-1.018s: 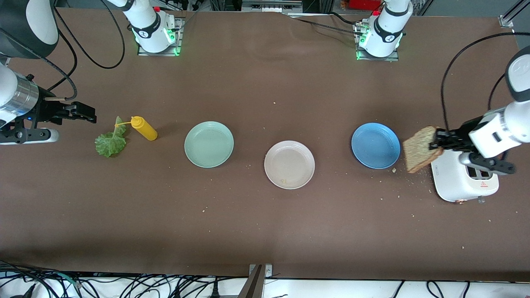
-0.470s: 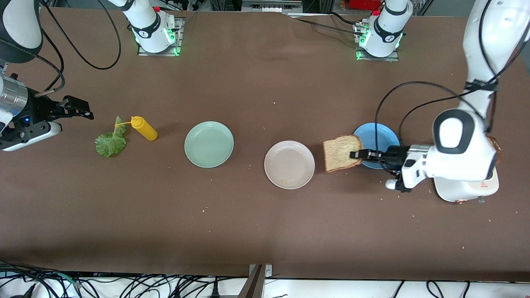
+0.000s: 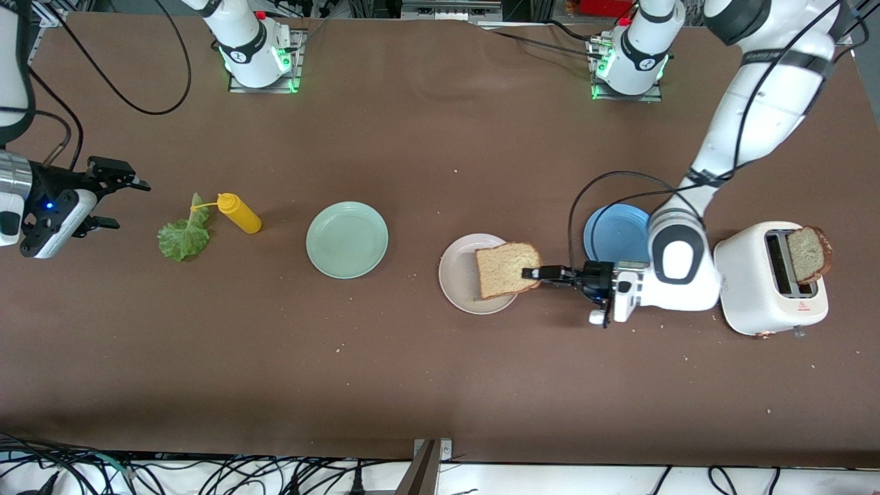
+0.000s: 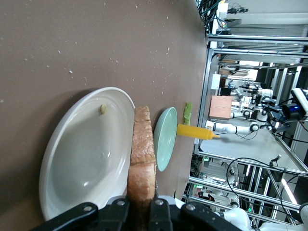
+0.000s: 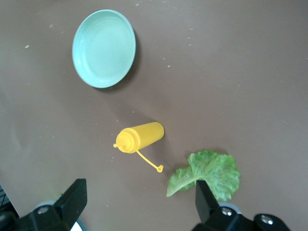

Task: Make sandwich in beige plate with both arms
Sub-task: 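Lower the bread onto the beige plate while the right gripper grasps the mustard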

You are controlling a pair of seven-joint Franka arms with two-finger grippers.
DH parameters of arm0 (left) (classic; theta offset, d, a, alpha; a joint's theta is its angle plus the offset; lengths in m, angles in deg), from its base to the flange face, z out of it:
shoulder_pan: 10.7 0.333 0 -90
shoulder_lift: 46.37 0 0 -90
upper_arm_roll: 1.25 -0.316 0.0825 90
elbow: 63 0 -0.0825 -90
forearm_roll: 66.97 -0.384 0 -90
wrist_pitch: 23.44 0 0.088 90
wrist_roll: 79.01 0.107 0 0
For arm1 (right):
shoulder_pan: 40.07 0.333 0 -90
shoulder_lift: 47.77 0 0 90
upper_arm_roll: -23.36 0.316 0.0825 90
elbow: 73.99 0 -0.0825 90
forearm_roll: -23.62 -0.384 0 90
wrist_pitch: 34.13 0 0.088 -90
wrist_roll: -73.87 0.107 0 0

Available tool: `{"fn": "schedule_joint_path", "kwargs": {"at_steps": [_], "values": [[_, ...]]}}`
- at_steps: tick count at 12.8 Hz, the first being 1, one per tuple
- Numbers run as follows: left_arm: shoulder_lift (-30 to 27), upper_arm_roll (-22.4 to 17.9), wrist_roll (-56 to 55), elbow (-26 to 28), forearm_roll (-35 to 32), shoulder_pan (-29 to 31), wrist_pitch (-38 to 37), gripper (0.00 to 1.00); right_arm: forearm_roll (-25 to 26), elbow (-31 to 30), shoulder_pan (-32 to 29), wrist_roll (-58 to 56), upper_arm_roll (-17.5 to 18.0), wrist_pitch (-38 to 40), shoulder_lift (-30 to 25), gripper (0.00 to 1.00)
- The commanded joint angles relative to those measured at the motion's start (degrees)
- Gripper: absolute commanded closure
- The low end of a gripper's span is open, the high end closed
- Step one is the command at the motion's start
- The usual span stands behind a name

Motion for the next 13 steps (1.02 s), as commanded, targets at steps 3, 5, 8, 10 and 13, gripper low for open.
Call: {"fn": "schedule_joint_path", "kwargs": {"at_steps": [3, 5, 8, 10, 13], "values": [[3.3, -0.1, 8.8, -0.8, 7.6, -2.6, 1.2, 0.83, -10.9, -5.7, -7.0, -19.3, 0.3, -3.8, 2.8, 0.00], [2.9, -0.2, 9.0, -0.9, 7.2, -2.3, 1.2, 0.01, -18.3, -7.3, -9.9, -30.5, 0.3, -3.5, 6.9, 0.00], [2.5, -0.2, 8.9, -0.8, 7.1, -2.3, 1.2, 0.00, -24.1, -12.3, -13.1, -40.9, 0.3, -3.5, 10.6, 0.00], [1.9, -0.6, 8.9, -0.9, 7.0, -2.4, 1.2, 0.00, -26.3, -12.7, -14.5, -48.2, 0.4, -2.9, 13.7, 0.00], [-3.4, -1.3, 8.1, -1.5, -4.5, -2.0, 2.2, 0.00, -29.6, -14.6, -16.0, -56.9, 0.4, -1.6, 18.0, 0.00]]}}
